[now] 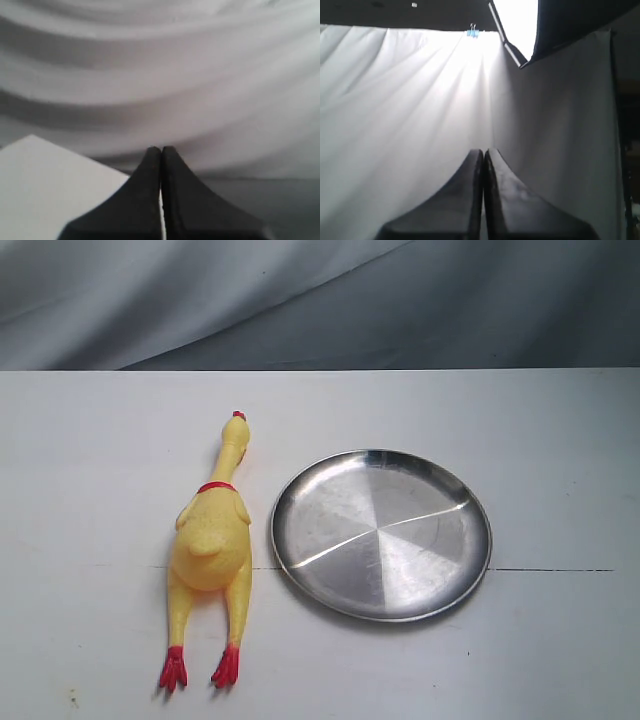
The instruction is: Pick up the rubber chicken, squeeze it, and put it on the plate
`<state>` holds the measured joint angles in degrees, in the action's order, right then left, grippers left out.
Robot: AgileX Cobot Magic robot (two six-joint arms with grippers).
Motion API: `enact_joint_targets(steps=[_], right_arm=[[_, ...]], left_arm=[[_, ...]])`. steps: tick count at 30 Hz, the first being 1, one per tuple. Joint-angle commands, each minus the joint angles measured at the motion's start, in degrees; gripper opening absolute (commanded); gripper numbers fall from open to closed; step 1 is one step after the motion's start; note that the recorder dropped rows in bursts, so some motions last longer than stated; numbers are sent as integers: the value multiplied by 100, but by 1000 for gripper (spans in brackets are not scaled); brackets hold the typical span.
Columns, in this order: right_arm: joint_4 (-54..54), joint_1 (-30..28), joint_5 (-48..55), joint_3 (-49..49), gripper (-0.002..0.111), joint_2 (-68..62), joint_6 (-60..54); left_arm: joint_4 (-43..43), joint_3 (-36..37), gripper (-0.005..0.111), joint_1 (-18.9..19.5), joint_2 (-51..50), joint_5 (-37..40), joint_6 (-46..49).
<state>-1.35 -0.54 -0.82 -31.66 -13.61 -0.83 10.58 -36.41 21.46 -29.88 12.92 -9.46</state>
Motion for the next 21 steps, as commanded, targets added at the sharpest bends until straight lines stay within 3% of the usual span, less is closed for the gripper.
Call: enact_joint_targets(steps=[1, 7, 10, 13, 21], right_arm=[[135, 455, 1364, -828, 0, -1146, -11], [1065, 1213, 2964, -1080, 0, -2704, -417], [1548, 1506, 4016, -1080, 0, -3485, -613], [1890, 1599, 4594, -1080, 0, -4220, -613], [2583, 1599, 4630, -1080, 0, -5251, -613]], left_arm=[[1343, -455, 1, 20, -1026, 815, 1125], [4642, -494, 1, 20, -2152, 1815, 4878], [5303, -494, 1, 20, -2675, 2810, 5999], [5347, -494, 1, 20, -3152, 3564, 6206], [5475, -494, 1, 20, -3762, 3361, 6224]])
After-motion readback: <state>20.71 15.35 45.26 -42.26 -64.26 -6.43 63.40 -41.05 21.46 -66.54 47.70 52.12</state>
